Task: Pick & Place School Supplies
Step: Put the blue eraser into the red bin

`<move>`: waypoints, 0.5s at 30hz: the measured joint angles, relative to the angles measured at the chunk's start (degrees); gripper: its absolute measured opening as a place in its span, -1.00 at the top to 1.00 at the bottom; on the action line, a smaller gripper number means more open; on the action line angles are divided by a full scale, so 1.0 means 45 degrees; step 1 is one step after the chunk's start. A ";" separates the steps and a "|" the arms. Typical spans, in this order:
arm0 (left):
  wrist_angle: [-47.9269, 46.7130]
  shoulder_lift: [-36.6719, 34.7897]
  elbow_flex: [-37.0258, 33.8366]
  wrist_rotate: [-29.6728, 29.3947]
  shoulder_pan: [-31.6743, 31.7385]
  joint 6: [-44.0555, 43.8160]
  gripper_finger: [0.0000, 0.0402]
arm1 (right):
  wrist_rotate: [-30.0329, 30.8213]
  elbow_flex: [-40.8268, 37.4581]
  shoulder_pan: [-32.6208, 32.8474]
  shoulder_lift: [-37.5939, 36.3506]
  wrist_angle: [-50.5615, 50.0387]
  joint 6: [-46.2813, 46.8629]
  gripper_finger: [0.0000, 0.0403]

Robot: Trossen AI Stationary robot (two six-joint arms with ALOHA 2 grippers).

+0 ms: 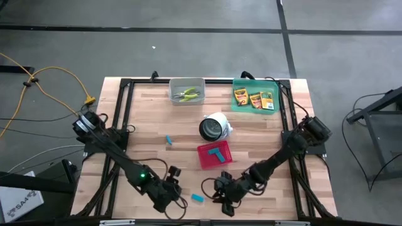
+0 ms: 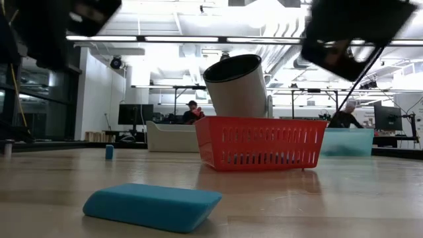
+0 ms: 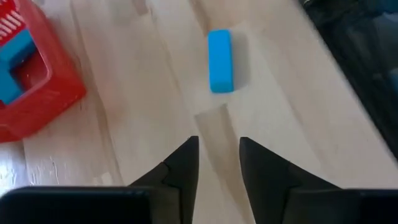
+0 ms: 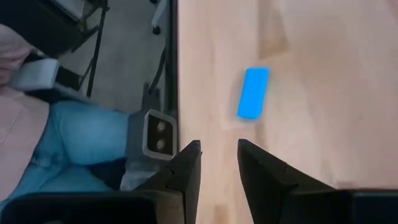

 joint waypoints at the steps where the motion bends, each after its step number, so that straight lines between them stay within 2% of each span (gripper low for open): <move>1: 0.0129 0.0189 -0.0015 -0.0019 0.0038 -0.0010 0.43 | 0.0030 0.0000 0.0107 0.0000 -0.0129 0.0217 0.52; 10: 0.2191 0.1398 -0.0001 0.0018 0.0315 0.0062 0.11 | 0.0516 0.0000 0.1122 0.0000 -0.1444 0.2087 0.52; 15: 0.3365 0.1612 0.0024 0.0212 0.0329 0.0435 0.01 | 0.1078 0.0000 0.1729 0.0000 -0.1988 0.2804 0.52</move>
